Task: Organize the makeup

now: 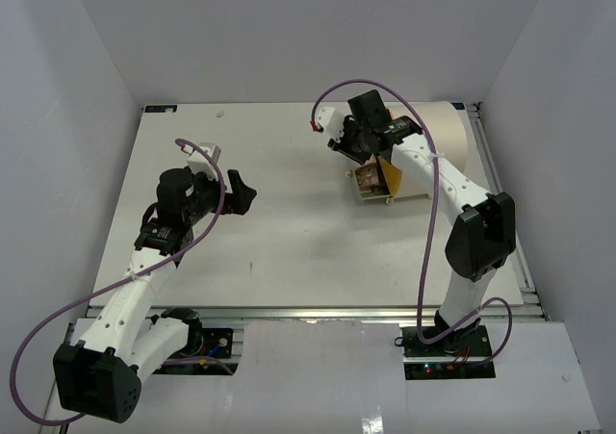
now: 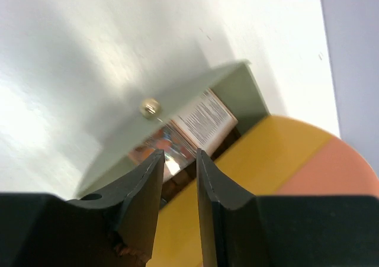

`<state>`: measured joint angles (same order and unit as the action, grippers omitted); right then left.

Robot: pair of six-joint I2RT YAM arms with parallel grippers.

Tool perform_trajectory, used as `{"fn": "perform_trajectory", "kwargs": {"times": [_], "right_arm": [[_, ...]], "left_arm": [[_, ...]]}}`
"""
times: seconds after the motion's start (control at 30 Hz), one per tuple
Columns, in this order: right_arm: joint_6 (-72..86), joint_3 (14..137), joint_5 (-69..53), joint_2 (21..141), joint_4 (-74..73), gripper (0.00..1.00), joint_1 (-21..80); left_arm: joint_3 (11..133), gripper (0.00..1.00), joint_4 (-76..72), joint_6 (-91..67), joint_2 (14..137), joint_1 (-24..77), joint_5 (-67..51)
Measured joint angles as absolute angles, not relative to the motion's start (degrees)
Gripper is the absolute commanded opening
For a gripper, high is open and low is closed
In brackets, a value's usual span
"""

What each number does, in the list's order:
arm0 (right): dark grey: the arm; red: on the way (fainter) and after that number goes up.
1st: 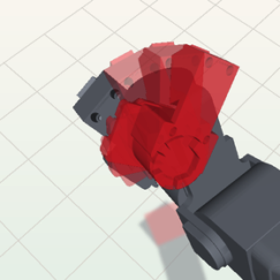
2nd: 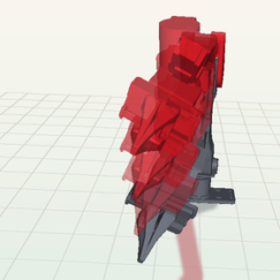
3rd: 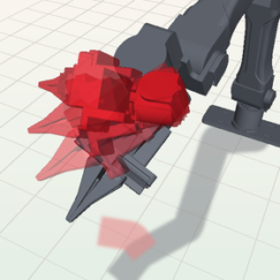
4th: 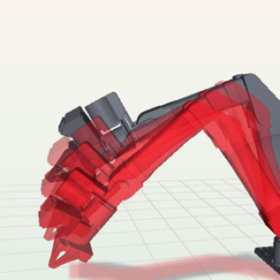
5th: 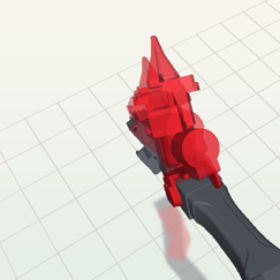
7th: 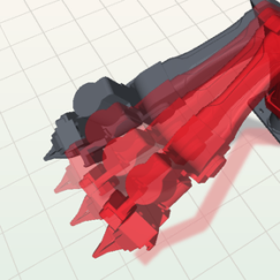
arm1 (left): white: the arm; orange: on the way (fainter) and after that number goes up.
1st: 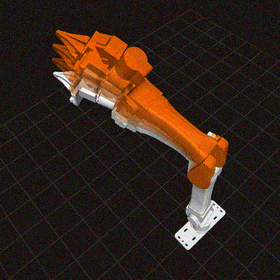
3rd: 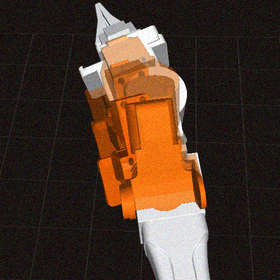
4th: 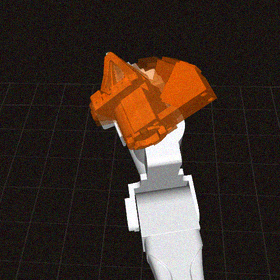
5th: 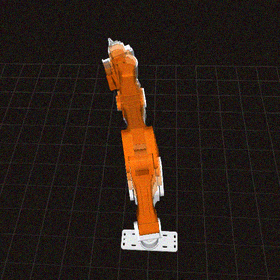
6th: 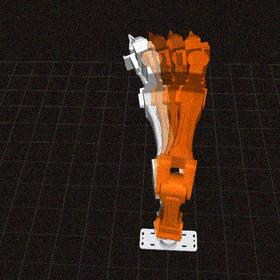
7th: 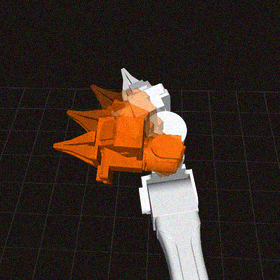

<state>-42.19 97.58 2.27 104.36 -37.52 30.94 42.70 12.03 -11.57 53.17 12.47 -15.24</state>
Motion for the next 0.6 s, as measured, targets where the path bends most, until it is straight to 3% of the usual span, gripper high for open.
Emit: {"fn": "perform_trajectory", "kwargs": {"times": [0.27, 0.6], "right_arm": [[-38.9, 94.5, -4.8, 108.5, -37.6, 0.33, 34.2], [-40.6, 94.0, 11.0, 118.3, -36.5, 0.35, 39.4]], "left_arm": [[42.7, 0.98, 12.0, -11.6, 53.2, 12.2, -15.0], [42.7, 0.98, 12.0, -11.6, 53.2, 11.7, -14.9]]}}
